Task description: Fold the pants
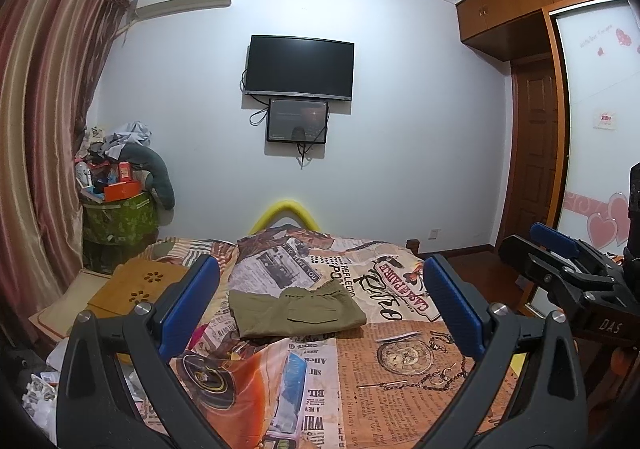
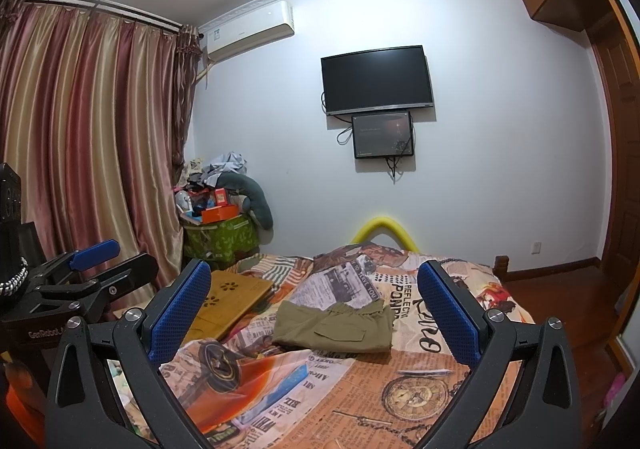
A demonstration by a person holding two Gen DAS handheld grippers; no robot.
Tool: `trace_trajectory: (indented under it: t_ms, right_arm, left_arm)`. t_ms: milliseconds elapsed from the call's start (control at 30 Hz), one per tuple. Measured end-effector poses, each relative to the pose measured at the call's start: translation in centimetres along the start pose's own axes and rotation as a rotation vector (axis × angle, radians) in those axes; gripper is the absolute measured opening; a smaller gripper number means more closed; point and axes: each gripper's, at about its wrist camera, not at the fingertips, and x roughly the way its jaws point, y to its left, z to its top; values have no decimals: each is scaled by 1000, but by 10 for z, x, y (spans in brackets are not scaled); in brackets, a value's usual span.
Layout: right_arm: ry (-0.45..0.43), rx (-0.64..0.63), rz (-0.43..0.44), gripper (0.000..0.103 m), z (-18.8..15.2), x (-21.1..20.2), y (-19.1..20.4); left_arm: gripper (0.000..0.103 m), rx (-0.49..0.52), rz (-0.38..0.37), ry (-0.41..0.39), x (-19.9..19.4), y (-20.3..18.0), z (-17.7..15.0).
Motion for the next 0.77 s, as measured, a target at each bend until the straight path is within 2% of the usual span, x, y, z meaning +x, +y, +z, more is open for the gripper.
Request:
trace_trajectory:
  t_ms: [767]
  right_arm:
    - [18, 13, -5, 103, -5, 4, -2]
  left_arm:
    - [103, 2, -15, 33, 10, -1, -5]
